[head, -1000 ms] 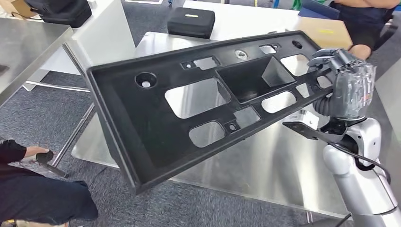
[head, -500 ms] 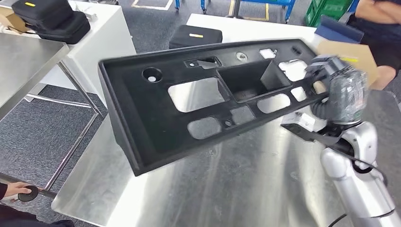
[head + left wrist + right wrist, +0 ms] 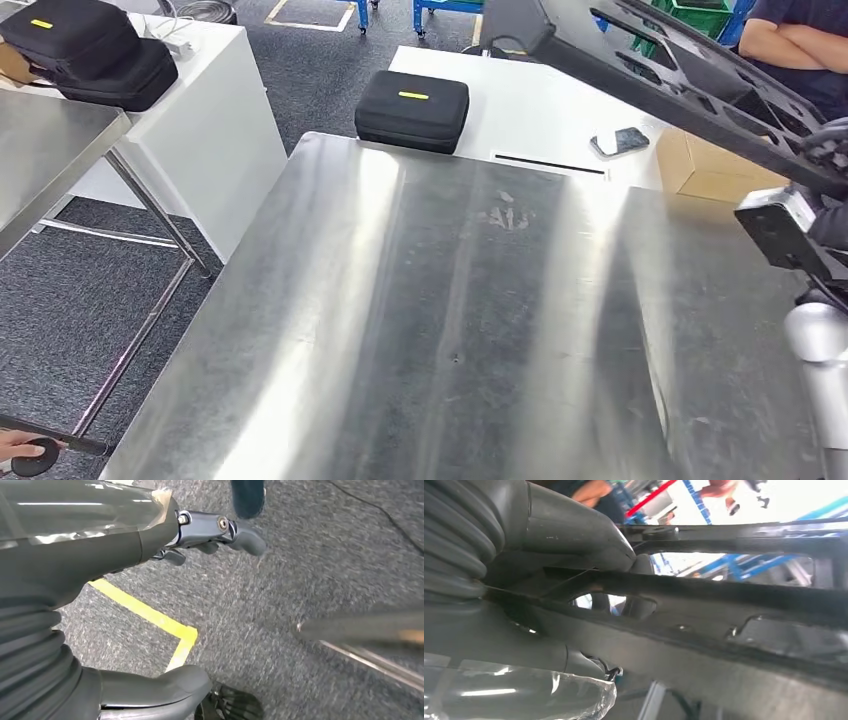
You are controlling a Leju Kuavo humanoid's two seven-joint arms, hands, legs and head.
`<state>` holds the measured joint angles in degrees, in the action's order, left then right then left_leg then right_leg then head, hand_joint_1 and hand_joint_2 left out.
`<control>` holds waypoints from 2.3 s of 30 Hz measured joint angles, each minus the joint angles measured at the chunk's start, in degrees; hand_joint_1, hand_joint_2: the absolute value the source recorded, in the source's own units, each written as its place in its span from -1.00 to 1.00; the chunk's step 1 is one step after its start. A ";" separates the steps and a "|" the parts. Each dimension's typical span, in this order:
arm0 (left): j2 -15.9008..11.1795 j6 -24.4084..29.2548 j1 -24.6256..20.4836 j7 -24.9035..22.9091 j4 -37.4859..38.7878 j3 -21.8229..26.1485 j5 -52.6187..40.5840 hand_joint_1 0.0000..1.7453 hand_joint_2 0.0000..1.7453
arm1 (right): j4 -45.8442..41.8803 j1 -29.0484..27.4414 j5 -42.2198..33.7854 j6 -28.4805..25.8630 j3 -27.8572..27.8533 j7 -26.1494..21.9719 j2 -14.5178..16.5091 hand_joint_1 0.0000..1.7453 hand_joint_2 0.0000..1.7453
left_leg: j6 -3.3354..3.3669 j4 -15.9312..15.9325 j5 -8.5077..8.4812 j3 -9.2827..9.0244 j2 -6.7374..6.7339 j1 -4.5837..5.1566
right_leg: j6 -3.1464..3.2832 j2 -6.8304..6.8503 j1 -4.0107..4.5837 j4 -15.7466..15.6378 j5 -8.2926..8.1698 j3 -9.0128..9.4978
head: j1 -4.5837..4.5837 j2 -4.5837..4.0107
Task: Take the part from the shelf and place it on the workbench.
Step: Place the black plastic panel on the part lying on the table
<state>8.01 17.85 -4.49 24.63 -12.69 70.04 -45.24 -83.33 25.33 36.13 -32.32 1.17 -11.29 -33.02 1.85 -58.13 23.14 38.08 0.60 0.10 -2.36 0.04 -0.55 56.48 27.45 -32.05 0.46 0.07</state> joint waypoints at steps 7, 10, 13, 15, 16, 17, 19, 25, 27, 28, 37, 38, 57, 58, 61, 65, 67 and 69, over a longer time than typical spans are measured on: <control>0.05 0.10 -0.13 -0.83 0.09 -0.04 -0.52 -1.00 1.00 | 1.63 -3.36 -1.08 -0.43 -5.35 -0.73 -2.06 1.00 1.00 | 1.16 0.07 -0.08 -0.54 0.05 0.59 | -0.33 0.01 -0.34 -1.03 0.04 0.86 | -0.11 0.00; 0.11 -0.27 -0.14 -0.79 0.10 -0.06 -0.81 -1.00 1.00 | 1.63 -4.04 -1.02 -0.49 -6.40 -0.64 -2.11 1.00 1.00 | 1.36 0.07 -0.05 -0.57 0.06 0.67 | -0.55 0.01 -0.39 -1.18 -0.05 0.98 | -0.11 0.00; 0.14 -0.45 -0.19 -0.79 0.10 -0.08 -0.90 -1.00 1.00 | 1.63 -4.53 -0.09 -0.50 -7.13 -0.40 -1.83 1.00 1.00 | 1.49 0.06 -0.03 -0.57 0.05 0.79 | -1.11 0.00 -0.53 -1.21 -0.11 0.98 | -0.07 0.00; 0.16 -0.53 -0.22 -0.79 0.10 -0.10 -0.90 -1.00 1.00 | 1.63 -4.83 0.51 -0.45 -7.55 -0.24 -1.55 1.00 1.00 | 1.52 0.06 -0.03 -0.58 0.05 0.82 | -1.24 0.01 -0.57 -1.21 -0.09 0.97 | -0.07 0.00; 0.16 -0.54 -0.23 -0.79 0.10 -0.11 -0.91 -1.00 1.00 | 1.63 -4.96 0.64 -0.45 -7.68 -0.18 -1.45 1.00 1.00 | 1.52 0.06 -0.03 -0.58 0.05 0.81 | -1.25 0.01 -0.56 -1.21 -0.09 0.98 | -0.07 0.00; 0.17 -0.56 -0.23 -0.79 0.10 -0.12 -0.91 -1.00 1.00 | 1.63 -5.05 0.74 -0.44 -7.78 -0.12 -1.33 1.00 1.00 | 1.52 0.06 -0.03 -0.60 0.05 0.81 | -1.25 0.01 -0.56 -1.20 -0.09 0.98 | -0.07 0.00; 0.18 -0.56 -0.24 -0.79 0.10 -0.17 -0.92 -1.00 1.00 | 1.63 -5.14 0.81 -0.44 -7.96 -0.06 -1.16 1.00 1.00 | 1.52 0.06 -0.04 -0.63 0.05 0.80 | -1.26 0.01 -0.56 -1.20 -0.09 1.00 | -0.07 0.00; 0.23 -0.93 -0.24 -0.76 0.11 -0.42 -0.92 -1.00 1.00 | 1.70 -5.32 1.23 0.44 -8.51 0.75 -1.10 1.00 1.00 | 1.52 0.07 -0.03 -0.68 0.04 0.77 | -1.25 0.00 -0.55 -1.20 -0.07 1.01 | -0.07 0.00; 0.28 -1.83 -0.26 -0.61 0.11 -0.49 -0.98 -1.00 1.00 | 2.31 -6.09 2.16 2.79 -8.74 2.31 -1.71 1.00 1.00 | 1.52 0.07 -0.04 -0.70 0.07 0.75 | -1.26 0.02 -0.55 -1.21 -0.04 1.00 | -0.07 0.00; 0.33 -2.31 -0.25 -0.47 0.11 -0.58 -1.07 -1.00 1.00 | 3.00 -6.77 2.55 3.82 -9.03 2.56 -2.21 1.00 1.00 | 1.53 0.07 -0.04 -0.69 0.13 0.75 | -1.27 0.04 -0.55 -1.21 -0.03 1.00 | -0.07 0.00; 0.51 -4.74 -0.36 -0.04 0.10 -2.86 -3.47 -1.00 1.00 | 8.98 -15.77 9.36 6.84 -11.69 0.42 -3.89 1.00 1.00 | 1.52 0.07 0.05 -0.68 0.28 0.78 | -1.36 0.11 -0.55 -1.21 0.02 1.07 | -0.07 0.00; 0.51 -4.80 -0.38 -0.12 0.10 -3.11 -3.64 -1.00 1.00 | 9.16 -16.74 10.02 7.44 -11.73 0.54 -3.90 1.00 1.00 | 1.49 0.07 0.07 -0.68 0.28 0.78 | -1.36 0.11 -0.55 -1.21 0.03 1.07 | -0.08 0.00; 0.45 -5.42 -0.59 -0.19 0.10 -4.75 -4.11 -1.00 1.00 | 11.47 -22.75 12.98 10.67 -12.78 1.84 -4.55 1.00 1.00 | 1.46 0.07 0.11 -0.75 0.21 0.78 | -1.38 0.07 -0.56 -1.21 0.03 1.08 | -0.08 0.00; 0.46 -5.47 -0.60 -0.24 0.10 -4.78 -4.18 -1.00 1.00 | 11.47 -23.00 13.56 10.91 -12.95 2.02 -4.51 1.00 1.00 | 1.46 0.07 0.11 -0.75 0.22 0.78 | -1.38 0.07 -0.56 -1.21 0.03 1.08 | -0.08 0.00; 0.49 -5.52 -0.62 -0.65 0.10 -4.88 -4.42 -1.00 1.00 | 11.56 -24.12 15.53 11.27 -13.74 2.23 -4.04 1.00 1.00 | 1.42 0.07 0.13 -0.75 0.23 0.77 | -1.38 0.07 -0.56 -1.21 0.04 1.09 | -0.09 0.00; 0.49 -5.44 -0.70 -0.92 0.10 -5.12 -4.45 -1.00 1.00 | 12.02 -25.02 17.06 11.37 -14.83 1.88 -2.80 1.00 1.00 | 1.40 0.07 0.15 -0.75 0.21 0.78 | -1.38 0.06 -0.56 -1.21 0.04 1.09 | -0.08 0.00; 0.49 -5.36 -0.76 -0.93 0.10 -5.15 -4.33 -1.00 1.00 | 12.26 -25.09 17.38 11.38 -15.25 1.32 -2.12 1.00 1.00 | 1.40 0.07 0.15 -0.75 0.21 0.78 | -1.38 0.05 -0.56 -1.21 0.04 1.09 | -0.08 0.00; 0.49 -5.33 -0.83 -0.92 0.10 -5.15 -4.12 -1.00 1.00 | 12.38 -25.08 17.52 11.47 -15.64 0.59 -1.43 1.00 1.00 | 1.40 0.07 0.15 -0.75 0.21 0.78 | -1.38 0.05 -0.56 -1.21 0.04 1.10 | -0.07 0.00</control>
<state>8.50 12.52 -5.32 23.71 -12.59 64.89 -49.36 -70.95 0.25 53.65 -20.85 -14.47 -10.70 -34.45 3.25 -58.06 23.29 37.33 0.81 0.88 -3.74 0.09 -1.11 55.27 27.50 -30.95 0.39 0.07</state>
